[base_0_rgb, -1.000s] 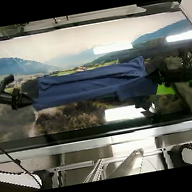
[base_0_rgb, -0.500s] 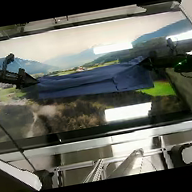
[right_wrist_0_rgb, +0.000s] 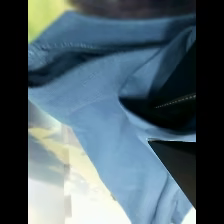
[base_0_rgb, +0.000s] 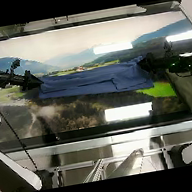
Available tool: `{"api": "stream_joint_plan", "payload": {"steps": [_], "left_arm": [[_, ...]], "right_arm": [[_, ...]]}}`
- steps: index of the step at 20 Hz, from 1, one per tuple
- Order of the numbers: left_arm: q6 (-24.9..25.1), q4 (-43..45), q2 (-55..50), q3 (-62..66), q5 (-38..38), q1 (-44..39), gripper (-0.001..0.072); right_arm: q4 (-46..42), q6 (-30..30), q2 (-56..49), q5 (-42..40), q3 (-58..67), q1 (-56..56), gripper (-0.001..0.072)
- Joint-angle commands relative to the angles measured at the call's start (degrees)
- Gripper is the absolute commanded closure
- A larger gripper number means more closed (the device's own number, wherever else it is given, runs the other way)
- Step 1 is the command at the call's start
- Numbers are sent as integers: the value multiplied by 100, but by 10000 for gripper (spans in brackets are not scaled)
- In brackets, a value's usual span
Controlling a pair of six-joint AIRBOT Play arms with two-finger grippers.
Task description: Fold the shirts.
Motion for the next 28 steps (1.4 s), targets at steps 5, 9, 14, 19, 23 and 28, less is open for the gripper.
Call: {"api": "stream_joint_plan", "payload": {"steps": [5, 9, 14, 19, 23, 28], "left_arm": [[-7, -28, 481, 149, 664, 304, 432], [-4, -22, 1102, 138, 608, 385, 524], [31, 26, 1604, 138, 348, 66, 709], [31, 24, 1679, 136, 376, -555, 709], [35, 28, 1668, 133, 415, -1121, 709], [184, 26, 1668, -446, 675, -1915, 708]], "right_arm": [[9, -503, -11, 942, 286, -339, 267], [-763, -544, -11, 1545, 839, -726, 11], [-1906, -92, -192, 1287, 848, -793, 10], [-1878, -94, -549, 1259, 848, -374, 12], [-1626, -94, -564, 1268, 861, -153, 20], [-1624, -94, -568, 1261, 861, 9, 304]]}}
